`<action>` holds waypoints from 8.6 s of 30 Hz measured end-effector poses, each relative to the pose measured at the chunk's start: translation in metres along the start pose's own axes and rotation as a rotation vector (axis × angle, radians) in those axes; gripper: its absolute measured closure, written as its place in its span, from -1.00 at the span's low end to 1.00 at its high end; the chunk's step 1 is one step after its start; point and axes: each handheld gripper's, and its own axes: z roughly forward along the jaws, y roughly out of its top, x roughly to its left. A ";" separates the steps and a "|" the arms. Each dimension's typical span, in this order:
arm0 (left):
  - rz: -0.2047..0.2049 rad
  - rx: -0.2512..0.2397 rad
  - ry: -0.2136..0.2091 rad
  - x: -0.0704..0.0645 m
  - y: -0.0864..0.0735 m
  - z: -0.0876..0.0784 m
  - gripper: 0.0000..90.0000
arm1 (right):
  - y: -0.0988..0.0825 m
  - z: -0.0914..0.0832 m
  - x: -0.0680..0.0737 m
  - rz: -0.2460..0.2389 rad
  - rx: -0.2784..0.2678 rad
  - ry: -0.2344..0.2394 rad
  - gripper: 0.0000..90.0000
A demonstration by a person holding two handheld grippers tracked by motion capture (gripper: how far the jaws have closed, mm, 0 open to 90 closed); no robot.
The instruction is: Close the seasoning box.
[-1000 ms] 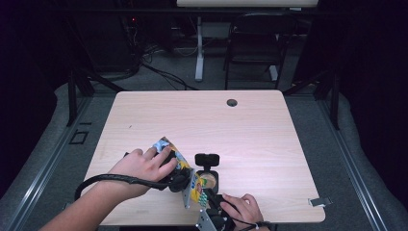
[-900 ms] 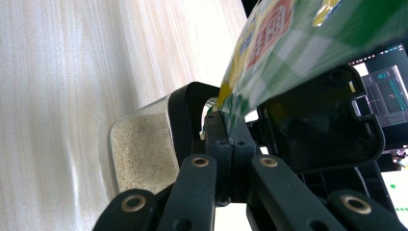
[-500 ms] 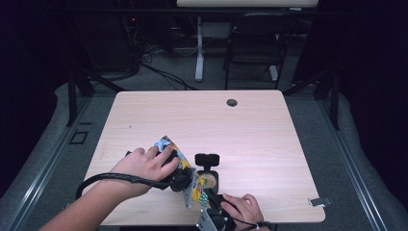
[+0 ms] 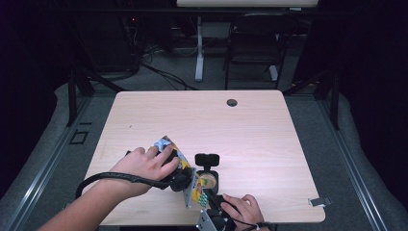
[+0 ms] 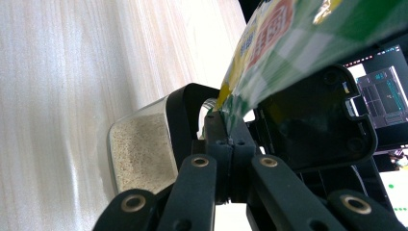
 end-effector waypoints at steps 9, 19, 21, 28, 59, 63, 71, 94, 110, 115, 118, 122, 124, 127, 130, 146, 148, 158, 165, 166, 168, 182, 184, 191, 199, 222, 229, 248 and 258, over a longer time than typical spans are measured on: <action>0.001 0.002 -0.010 0.000 -0.001 0.000 0.44 | 0.001 0.000 0.000 -0.001 -0.004 -0.002 1.00; 0.003 0.004 -0.005 0.000 0.000 0.000 0.44 | 0.001 0.000 0.001 -0.001 -0.006 -0.004 1.00; 0.006 0.002 0.001 0.001 0.000 -0.001 0.44 | 0.001 0.000 0.001 -0.002 -0.005 -0.004 1.00; 0.011 0.010 -0.001 0.001 0.001 -0.001 0.44 | 0.000 0.000 0.000 -0.001 -0.001 0.000 1.00; 0.024 0.015 0.001 0.004 0.002 -0.003 0.44 | 0.000 -0.001 -0.001 0.003 -0.002 -0.003 1.00; 0.040 0.029 0.004 0.006 0.003 -0.004 0.45 | 0.000 -0.001 -0.001 0.003 -0.001 -0.002 1.00; 0.037 0.019 0.004 0.006 0.006 -0.005 0.54 | -0.001 0.000 -0.001 0.002 0.006 -0.003 1.00; 0.057 0.026 0.003 0.007 0.006 -0.008 0.64 | 0.000 0.000 0.000 0.002 0.001 0.004 1.00; 0.068 0.025 0.009 0.006 0.005 -0.009 0.71 | 0.001 0.000 0.001 -0.010 0.003 -0.003 1.00; 0.074 0.030 0.003 0.007 0.007 -0.010 0.72 | 0.000 0.000 0.000 -0.008 0.002 -0.002 1.00; 0.074 0.031 0.008 0.008 0.007 -0.011 0.72 | 0.000 0.000 0.000 -0.009 0.000 -0.001 1.00; 0.072 0.028 0.009 0.008 0.007 -0.010 0.72 | 0.000 0.000 0.000 0.001 -0.008 0.002 1.00; 0.072 0.027 0.008 0.008 0.007 -0.010 0.72 | 0.000 0.000 0.000 -0.004 -0.005 0.002 1.00; 0.073 0.027 0.010 0.008 0.006 -0.011 0.72 | 0.000 0.000 0.000 0.001 -0.011 -0.001 1.00; 0.063 0.022 0.009 0.008 0.006 -0.011 0.72 | 0.000 0.000 0.000 0.001 -0.010 -0.002 1.00; 0.054 0.012 0.005 0.009 0.004 -0.011 0.72 | 0.000 -0.002 0.000 0.005 -0.018 -0.002 1.00; 0.044 0.008 -0.006 0.009 0.003 -0.010 0.72 | 0.000 -0.002 -0.001 0.006 -0.021 -0.003 1.00; -0.007 -0.029 -0.023 0.003 -0.002 -0.003 0.72 | 0.000 -0.001 0.000 0.011 -0.015 -0.003 1.00; -0.035 -0.043 -0.028 -0.002 -0.007 0.000 0.72 | 0.001 -0.001 0.000 0.016 -0.021 -0.003 1.00; -0.039 -0.050 -0.028 -0.003 -0.007 0.001 0.72 | 0.001 -0.001 0.000 0.015 -0.020 -0.003 1.00; -0.062 -0.065 -0.040 -0.005 -0.009 0.003 0.72 | 0.001 -0.001 0.001 0.020 -0.023 -0.005 1.00; -0.128 -0.098 -0.044 -0.017 -0.016 0.011 0.72 | 0.002 0.001 0.001 0.017 -0.024 -0.001 1.00; -0.144 -0.102 -0.054 -0.020 -0.018 0.013 0.72 | 0.003 0.001 0.001 0.009 -0.019 -0.001 1.00; -0.190 -0.128 -0.059 -0.029 -0.023 0.018 0.72 | 0.004 0.002 0.001 0.010 -0.030 -0.001 1.00; -0.268 -0.160 -0.059 -0.041 -0.025 0.024 0.72 | 0.004 0.002 0.000 0.005 -0.022 -0.011 1.00; -0.484 -0.266 -0.059 -0.077 -0.030 0.041 0.72 | 0.008 0.000 -0.001 0.012 -0.019 -0.025 1.00; -0.553 -0.307 -0.045 -0.089 -0.031 0.046 0.72 | 0.009 0.000 0.000 0.006 -0.027 -0.023 1.00; -0.695 -0.382 -0.080 -0.110 -0.030 0.058 0.73 | 0.009 -0.001 0.000 0.010 -0.050 -0.033 0.97; -0.755 -0.414 -0.116 -0.119 -0.029 0.065 0.73 | 0.008 -0.001 -0.002 0.023 -0.059 -0.044 0.90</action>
